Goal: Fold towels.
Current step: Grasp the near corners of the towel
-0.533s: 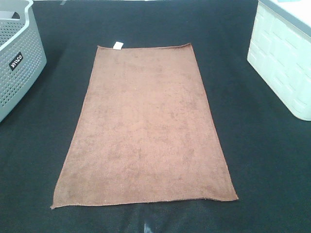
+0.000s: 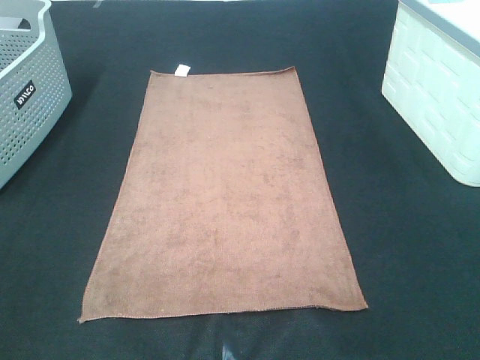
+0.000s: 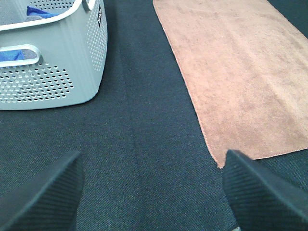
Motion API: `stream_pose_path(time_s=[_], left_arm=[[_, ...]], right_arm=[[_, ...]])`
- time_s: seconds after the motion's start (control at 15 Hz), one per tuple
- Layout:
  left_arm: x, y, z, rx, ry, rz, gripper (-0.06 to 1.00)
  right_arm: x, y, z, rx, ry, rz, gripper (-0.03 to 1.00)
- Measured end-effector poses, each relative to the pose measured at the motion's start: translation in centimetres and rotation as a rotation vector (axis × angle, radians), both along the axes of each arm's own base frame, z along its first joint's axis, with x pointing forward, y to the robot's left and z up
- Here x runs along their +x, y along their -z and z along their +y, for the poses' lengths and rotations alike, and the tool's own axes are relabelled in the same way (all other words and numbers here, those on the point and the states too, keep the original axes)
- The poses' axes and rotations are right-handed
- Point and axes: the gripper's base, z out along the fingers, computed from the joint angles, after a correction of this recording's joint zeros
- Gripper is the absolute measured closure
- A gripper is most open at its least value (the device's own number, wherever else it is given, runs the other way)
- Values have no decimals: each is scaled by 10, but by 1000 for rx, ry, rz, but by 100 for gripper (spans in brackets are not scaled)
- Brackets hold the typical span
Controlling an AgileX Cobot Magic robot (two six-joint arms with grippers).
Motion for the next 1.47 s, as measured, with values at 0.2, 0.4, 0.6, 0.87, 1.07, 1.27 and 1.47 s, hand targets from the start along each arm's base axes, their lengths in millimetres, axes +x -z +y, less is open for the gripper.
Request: stream_pose_path(time_s=[0.2,0.4,0.6,0.87,1.07,1.27,1.47], left_arm=[[0,0,0,0,0,0,18],[0,0,0,0,0,0,18],[0,0,0,0,0,0,18],[0,0,0,0,0,0,18],[0,0,0,0,0,0,18],[0,0,0,0,0,0,18],[0,0,0,0,0,0,18]], right_arm=[[0,0,0,0,0,0,17],[0,0,0,0,0,0,17],[0,0,0,0,0,0,17],[0,0,0,0,0,0,17],[0,0,0,0,0,0,17],[0,0,0,0,0,0,17],[0,0,0,0,0,0,17]])
